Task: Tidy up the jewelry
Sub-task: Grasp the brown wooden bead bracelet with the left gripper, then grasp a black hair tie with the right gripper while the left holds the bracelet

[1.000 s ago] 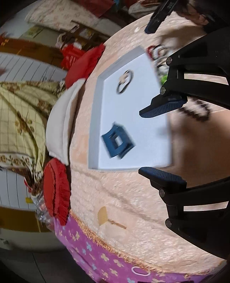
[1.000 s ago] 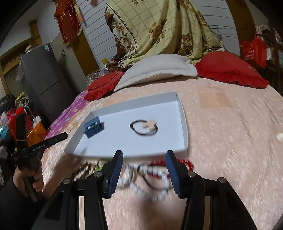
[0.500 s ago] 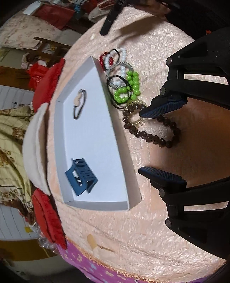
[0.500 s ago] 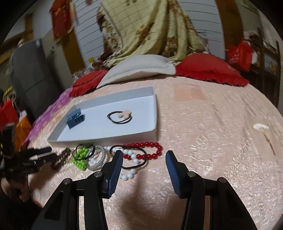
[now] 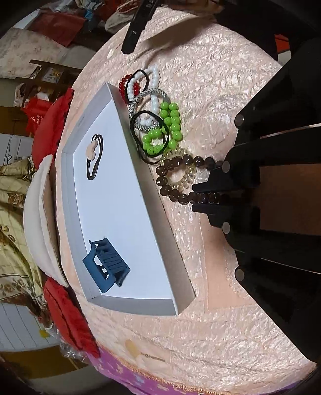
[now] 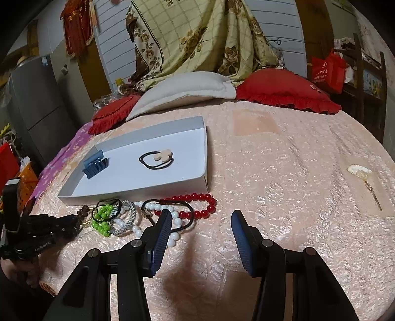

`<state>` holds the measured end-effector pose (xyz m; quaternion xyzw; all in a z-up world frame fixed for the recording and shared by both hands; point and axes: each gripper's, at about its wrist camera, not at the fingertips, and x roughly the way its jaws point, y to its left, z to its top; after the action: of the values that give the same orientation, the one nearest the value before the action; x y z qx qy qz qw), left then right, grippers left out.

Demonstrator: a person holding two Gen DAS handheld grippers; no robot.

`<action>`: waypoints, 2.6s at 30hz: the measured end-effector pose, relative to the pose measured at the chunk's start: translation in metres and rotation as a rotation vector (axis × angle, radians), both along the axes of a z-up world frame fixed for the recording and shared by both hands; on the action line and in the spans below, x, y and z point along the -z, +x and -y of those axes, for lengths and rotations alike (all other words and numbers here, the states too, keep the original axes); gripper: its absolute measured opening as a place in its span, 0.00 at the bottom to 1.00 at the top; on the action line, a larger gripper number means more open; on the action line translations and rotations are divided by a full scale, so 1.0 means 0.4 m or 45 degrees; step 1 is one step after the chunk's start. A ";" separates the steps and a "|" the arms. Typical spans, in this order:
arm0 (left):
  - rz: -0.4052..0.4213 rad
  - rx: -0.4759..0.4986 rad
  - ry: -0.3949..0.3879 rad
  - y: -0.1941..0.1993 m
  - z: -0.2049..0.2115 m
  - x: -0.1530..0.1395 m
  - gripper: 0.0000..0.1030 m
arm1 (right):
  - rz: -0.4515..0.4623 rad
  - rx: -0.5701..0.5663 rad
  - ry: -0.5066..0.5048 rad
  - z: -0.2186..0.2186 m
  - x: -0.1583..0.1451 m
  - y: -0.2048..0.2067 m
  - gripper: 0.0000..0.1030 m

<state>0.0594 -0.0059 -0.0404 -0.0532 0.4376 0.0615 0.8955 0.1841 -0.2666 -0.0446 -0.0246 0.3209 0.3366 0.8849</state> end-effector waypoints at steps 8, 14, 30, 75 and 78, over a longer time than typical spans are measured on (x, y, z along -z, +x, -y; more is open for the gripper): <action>0.140 -0.057 -0.072 -0.033 -0.031 -0.059 0.07 | -0.045 -0.082 -0.020 -0.014 0.017 -0.002 0.47; 0.186 -0.115 -0.097 -0.041 -0.056 -0.079 0.07 | -0.059 -0.197 -0.077 -0.064 0.039 -0.025 0.47; 0.173 -0.125 -0.092 -0.036 -0.062 -0.074 0.07 | -0.249 -0.124 0.070 -0.079 0.073 0.066 0.31; 0.211 -0.117 -0.115 -0.045 -0.056 -0.093 0.07 | 0.048 -0.093 0.003 -0.074 -0.001 -0.017 0.03; 0.259 -0.094 -0.166 -0.057 -0.058 -0.124 0.07 | 0.058 -0.092 0.029 -0.068 -0.014 -0.022 0.03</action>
<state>0.0365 0.0172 0.0092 -0.1334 0.3454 0.0602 0.9270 0.1753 -0.2395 -0.0389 -0.0339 0.2959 0.3714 0.8794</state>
